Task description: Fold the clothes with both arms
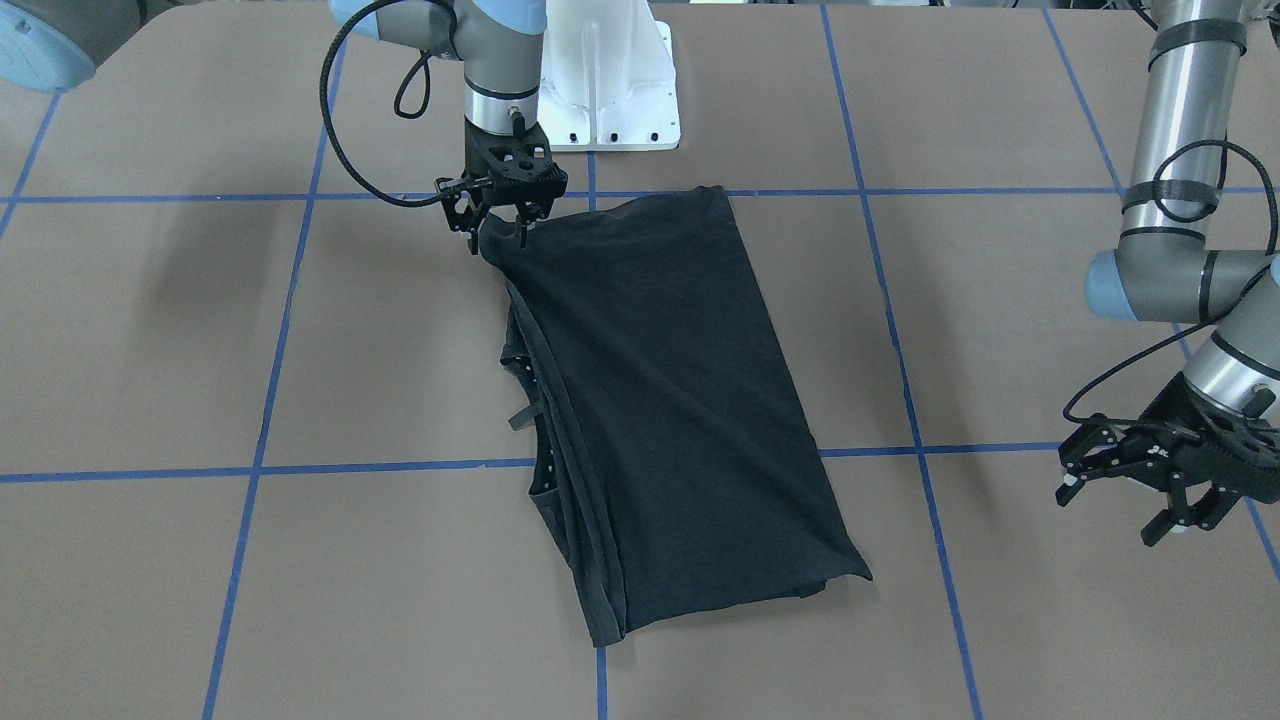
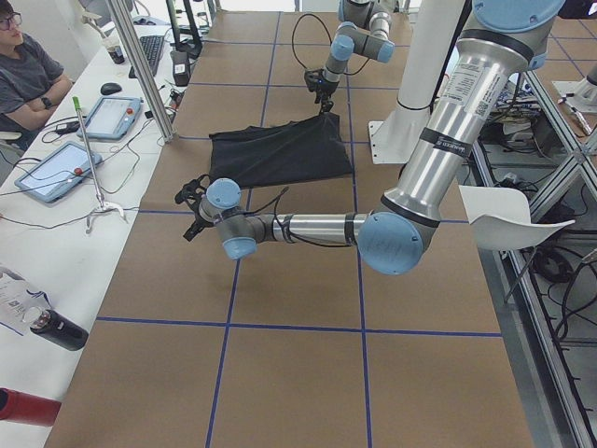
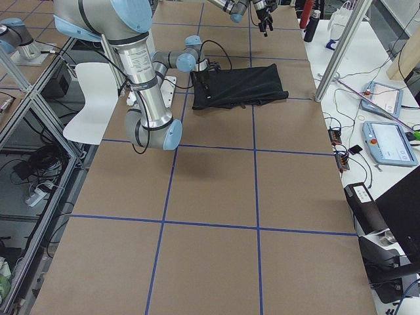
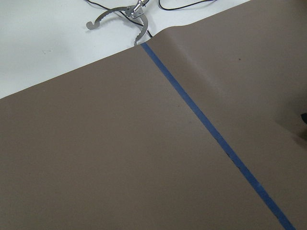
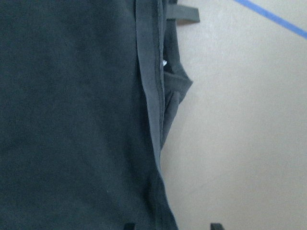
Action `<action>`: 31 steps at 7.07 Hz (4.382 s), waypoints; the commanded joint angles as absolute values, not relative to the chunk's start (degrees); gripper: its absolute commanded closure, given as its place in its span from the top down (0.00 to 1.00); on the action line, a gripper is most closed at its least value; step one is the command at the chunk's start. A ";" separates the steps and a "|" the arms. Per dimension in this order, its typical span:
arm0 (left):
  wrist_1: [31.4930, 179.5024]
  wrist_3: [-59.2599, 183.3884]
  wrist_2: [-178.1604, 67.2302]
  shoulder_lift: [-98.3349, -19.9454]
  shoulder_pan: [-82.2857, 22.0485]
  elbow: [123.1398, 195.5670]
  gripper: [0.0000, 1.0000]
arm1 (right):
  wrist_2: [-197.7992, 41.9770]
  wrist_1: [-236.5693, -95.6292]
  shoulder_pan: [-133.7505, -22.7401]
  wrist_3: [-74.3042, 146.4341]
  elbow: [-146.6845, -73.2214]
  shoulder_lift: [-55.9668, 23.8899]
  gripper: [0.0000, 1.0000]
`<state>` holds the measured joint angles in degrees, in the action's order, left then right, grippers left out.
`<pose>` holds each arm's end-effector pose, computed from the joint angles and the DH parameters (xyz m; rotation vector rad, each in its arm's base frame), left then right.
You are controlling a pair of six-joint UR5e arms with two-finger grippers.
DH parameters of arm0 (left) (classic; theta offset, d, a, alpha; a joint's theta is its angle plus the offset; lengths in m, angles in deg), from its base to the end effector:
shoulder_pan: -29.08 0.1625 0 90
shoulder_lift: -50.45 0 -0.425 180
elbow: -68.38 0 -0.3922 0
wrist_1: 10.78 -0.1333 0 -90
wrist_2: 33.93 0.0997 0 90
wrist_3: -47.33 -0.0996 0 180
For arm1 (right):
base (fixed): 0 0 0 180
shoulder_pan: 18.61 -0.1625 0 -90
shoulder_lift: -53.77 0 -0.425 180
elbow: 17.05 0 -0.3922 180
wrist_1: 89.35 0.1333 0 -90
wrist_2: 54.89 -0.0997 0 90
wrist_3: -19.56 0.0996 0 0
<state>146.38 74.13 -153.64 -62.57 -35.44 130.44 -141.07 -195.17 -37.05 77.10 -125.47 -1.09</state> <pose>0.2167 -0.6499 0.5394 0.7466 0.8853 0.2610 -0.5413 -0.3280 0.2121 0.3416 -0.5681 -0.2137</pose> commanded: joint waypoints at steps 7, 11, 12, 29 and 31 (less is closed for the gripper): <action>146.37 74.23 -153.64 -62.66 -35.43 130.43 1.00 | -143.31 -189.64 -44.89 70.63 -98.82 12.88 0.94; 146.37 74.23 -153.64 -62.66 -35.43 130.35 1.00 | -143.39 -190.08 -44.98 68.80 -98.35 13.17 0.93; 146.37 74.23 -153.64 -62.66 -35.43 130.26 1.00 | -143.39 -190.51 -45.07 67.83 -98.43 12.64 0.93; 146.37 74.14 -153.73 -62.66 -35.35 130.00 1.00 | -148.23 -188.05 -50.61 69.66 -81.47 24.24 0.99; 146.45 74.14 -153.73 -62.66 -35.35 130.08 1.00 | -148.14 -188.05 -50.34 70.19 -81.21 24.24 0.99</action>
<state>146.43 74.15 -153.73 -62.67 -35.35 130.02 -148.22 -188.09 -50.51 69.91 -81.46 24.18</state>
